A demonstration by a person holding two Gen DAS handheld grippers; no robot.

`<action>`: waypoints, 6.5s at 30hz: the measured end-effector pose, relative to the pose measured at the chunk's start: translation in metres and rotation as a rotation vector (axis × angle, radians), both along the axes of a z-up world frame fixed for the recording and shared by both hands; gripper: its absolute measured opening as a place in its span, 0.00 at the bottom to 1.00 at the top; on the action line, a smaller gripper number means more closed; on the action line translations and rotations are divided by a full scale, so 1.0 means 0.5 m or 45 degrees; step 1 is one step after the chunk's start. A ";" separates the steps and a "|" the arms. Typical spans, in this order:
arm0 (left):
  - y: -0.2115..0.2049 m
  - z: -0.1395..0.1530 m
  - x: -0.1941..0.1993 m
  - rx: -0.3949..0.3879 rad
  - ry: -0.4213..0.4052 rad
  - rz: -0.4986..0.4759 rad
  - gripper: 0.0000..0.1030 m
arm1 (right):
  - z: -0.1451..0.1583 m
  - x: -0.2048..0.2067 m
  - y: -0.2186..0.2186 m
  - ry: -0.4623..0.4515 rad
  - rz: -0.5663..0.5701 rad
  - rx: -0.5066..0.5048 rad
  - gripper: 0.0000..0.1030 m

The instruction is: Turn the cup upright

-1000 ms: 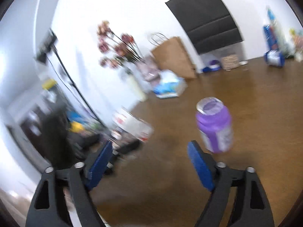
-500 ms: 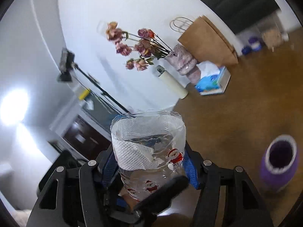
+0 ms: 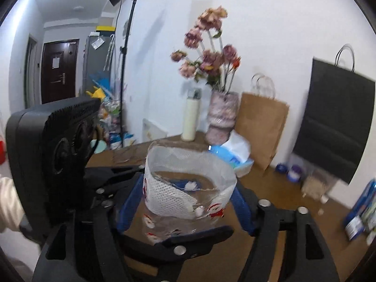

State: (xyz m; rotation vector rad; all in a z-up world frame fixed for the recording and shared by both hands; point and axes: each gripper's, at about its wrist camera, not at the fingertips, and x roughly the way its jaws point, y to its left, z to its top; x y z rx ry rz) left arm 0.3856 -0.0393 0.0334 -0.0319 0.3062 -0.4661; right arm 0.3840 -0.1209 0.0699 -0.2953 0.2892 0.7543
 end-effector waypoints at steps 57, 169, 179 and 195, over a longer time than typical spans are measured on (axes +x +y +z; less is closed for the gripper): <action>0.001 -0.128 -0.086 0.172 0.359 0.076 0.74 | -0.182 0.003 -0.069 0.603 -0.027 0.243 0.66; 0.107 -0.050 -0.781 0.125 -0.214 0.554 1.00 | -0.143 -0.764 -0.196 0.006 -0.580 0.211 0.83; 0.113 -0.049 -0.783 0.123 -0.217 0.552 1.00 | -0.146 -0.761 -0.198 0.016 -0.578 0.208 0.83; 0.106 -0.046 -0.784 0.121 -0.206 0.532 1.00 | -0.153 -0.759 -0.196 0.024 -0.573 0.207 0.83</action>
